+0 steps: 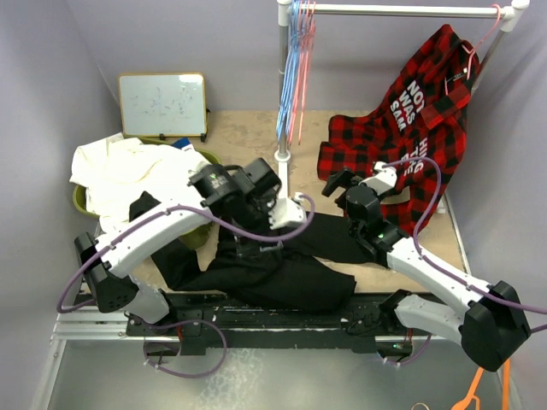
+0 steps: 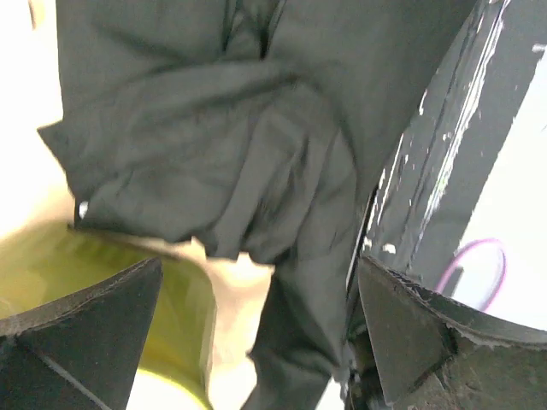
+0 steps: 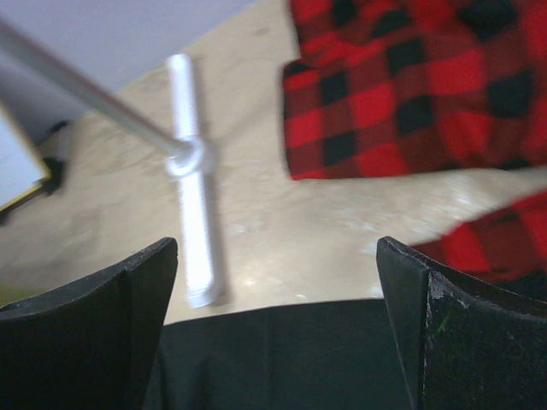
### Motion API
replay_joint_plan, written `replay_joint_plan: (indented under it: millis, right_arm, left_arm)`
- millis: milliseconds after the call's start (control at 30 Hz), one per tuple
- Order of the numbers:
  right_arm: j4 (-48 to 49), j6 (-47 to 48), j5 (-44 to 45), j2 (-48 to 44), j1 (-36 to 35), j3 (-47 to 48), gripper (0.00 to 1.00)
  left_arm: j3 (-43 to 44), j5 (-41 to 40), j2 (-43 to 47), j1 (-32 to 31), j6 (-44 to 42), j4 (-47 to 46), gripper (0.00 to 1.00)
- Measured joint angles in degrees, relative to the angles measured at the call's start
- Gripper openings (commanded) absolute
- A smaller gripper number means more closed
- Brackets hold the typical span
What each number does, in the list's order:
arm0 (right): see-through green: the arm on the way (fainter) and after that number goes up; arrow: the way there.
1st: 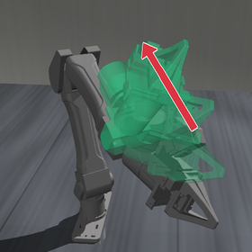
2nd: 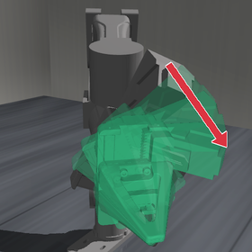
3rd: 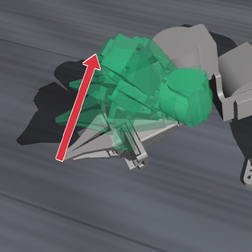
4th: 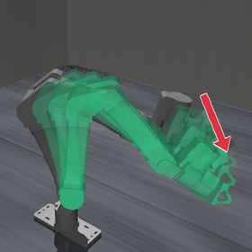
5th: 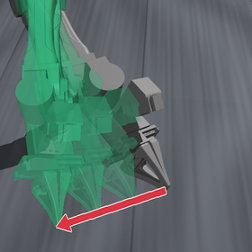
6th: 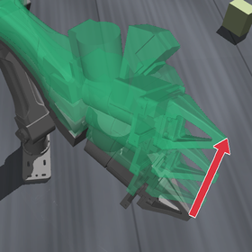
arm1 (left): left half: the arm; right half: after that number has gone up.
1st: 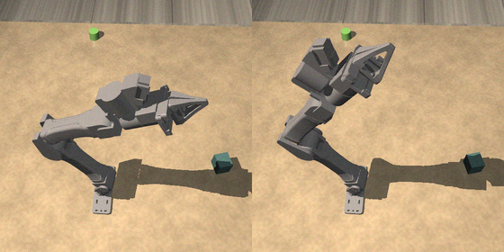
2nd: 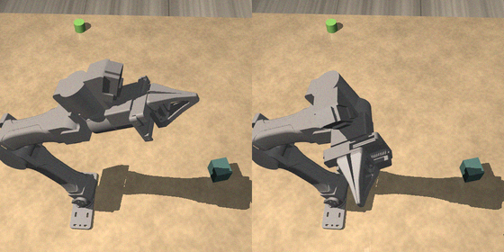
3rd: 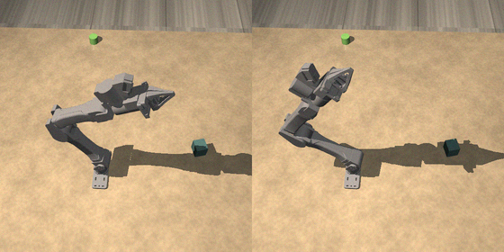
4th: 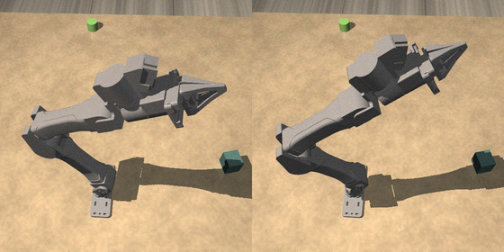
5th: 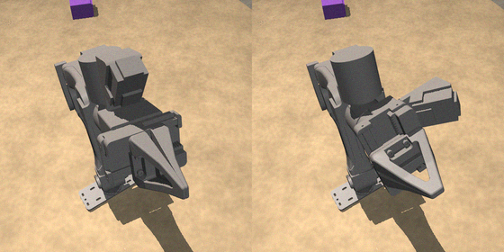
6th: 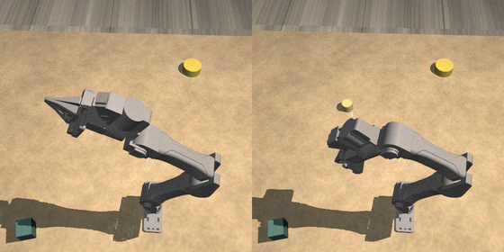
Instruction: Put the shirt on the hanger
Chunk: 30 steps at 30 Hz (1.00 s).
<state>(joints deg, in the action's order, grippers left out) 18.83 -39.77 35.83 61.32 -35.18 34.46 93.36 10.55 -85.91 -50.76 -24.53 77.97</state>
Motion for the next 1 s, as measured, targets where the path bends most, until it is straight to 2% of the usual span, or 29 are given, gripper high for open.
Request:
replay_joint_plan:
  millis: [100,233,467,500,533,567,600,633,767,867,1000]
  right_arm:
    - [-11.04,-6.01,7.39,-1.70,0.39,0.83,1.00]
    - [-22.75,-12.41,14.64,-4.02,0.92,2.49,1.00]
    - [-28.46,-14.29,18.75,-7.63,2.80,3.26,1.00]
    - [-28.20,-14.27,18.73,-8.37,3.17,3.08,1.00]
    - [-27.58,-14.23,18.71,-9.18,3.52,2.64,1.00]
    - [-27.21,-14.23,18.69,-9.68,3.78,2.25,1.00]
    - [-26.56,-14.23,18.64,-10.12,4.02,1.70,1.00]
    - [-25.92,-14.14,18.51,-10.36,4.20,1.14,1.00]
    - [-22.97,-12.94,16.83,-10.25,4.66,-1.38,1.00]
    - [-15.65,-8.00,12.28,-9.90,4.90,-4.70,1.00]
    - [2.93,2.78,-1.62,-6.78,5.01,-11.15,1.00]
  left_arm:
    - [-4.61,-0.28,-0.81,-5.03,0.76,-6.51,0.99]
    - [-12.39,0.76,-1.36,-8.57,1.60,-12.85,0.99]
    - [-20.79,-0.20,-5.16,-10.45,2.95,-22.12,0.99]
    - [-21.59,-0.92,-5.84,-10.51,2.97,-23.47,0.95]
    - [-22.29,-1.62,-6.45,-10.56,2.99,-24.63,0.79]
    - [-22.84,-2.29,-7.04,-10.62,3.04,-25.57,0.52]
    - [-23.26,-2.99,-7.76,-10.69,3.48,-26.34,0.15]
    - [-23.52,-3.87,-8.31,-10.71,3.78,-26.95,0.00]
    - [-23.63,-7.89,-8.41,-10.60,3.98,-27.76,0.00]
    - [-23.10,-8.31,-4.17,-9.01,3.63,-26.08,0.00]
    - [-16.09,-4.24,7.72,1.14,1.36,-20.98,0.00]
